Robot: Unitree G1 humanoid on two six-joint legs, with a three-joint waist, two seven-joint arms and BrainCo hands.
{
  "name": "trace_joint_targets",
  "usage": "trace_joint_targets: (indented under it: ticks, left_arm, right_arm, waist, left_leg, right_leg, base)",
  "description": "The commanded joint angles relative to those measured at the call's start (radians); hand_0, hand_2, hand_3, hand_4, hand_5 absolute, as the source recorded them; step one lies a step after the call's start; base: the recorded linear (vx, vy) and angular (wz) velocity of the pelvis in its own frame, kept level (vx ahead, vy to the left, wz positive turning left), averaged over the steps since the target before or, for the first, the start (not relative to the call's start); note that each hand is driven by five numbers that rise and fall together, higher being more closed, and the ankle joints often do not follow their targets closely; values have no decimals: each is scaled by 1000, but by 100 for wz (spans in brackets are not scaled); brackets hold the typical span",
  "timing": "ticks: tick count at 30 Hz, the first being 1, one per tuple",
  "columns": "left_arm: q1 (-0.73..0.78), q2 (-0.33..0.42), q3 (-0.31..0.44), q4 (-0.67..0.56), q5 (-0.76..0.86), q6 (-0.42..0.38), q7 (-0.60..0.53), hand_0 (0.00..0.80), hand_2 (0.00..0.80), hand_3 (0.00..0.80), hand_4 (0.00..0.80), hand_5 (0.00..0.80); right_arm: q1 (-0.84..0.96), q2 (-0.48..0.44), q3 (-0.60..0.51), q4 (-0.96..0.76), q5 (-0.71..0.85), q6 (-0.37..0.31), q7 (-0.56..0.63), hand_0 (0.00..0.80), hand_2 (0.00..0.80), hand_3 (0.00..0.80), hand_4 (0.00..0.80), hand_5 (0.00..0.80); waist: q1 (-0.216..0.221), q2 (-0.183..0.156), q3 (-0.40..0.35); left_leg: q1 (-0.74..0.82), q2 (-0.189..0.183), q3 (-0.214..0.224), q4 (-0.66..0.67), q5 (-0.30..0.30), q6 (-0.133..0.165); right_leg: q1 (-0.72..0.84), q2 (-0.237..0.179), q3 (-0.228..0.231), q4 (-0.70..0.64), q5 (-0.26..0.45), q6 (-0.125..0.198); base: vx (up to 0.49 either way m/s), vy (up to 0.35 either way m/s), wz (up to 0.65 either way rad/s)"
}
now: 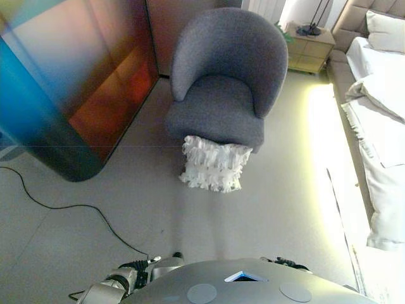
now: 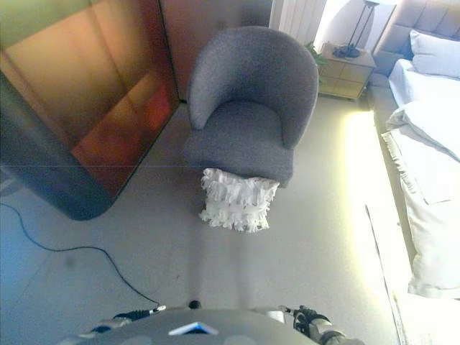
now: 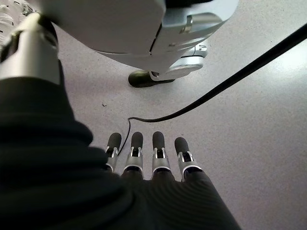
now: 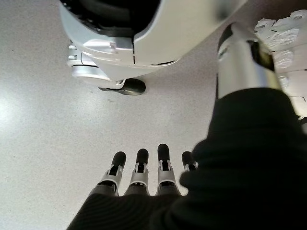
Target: Pick up the cushion and take it to the sofa
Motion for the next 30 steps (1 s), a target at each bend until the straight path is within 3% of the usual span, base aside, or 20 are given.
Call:
trace_joint_targets:
  ticks: [1,30]
  left_arm:
    - [-51,-48,5,57,18,3,-5,0,0,0,0,0]
    - [-57,-46,1,61,6,-5,-8,0,0,0,0,0]
  right_arm:
    - [-74,-16,-23,57,45,-8,-17,0,0,0,0,0]
    - [-69,-3,-11,53,16,-31,-12,0,0,0,0,0]
  waist:
    - [22,33,14]
    - [26,24,10]
  left_leg:
    - [52,-16,53,7,-113,29]
    - [49,-30,45,7,-125,43]
  right_leg:
    - [-77,-4,4,2,46,52]
    - [-72,2,-3,2,40,53]
  base:
    - [-8,49,0]
    - [1,-1,0]
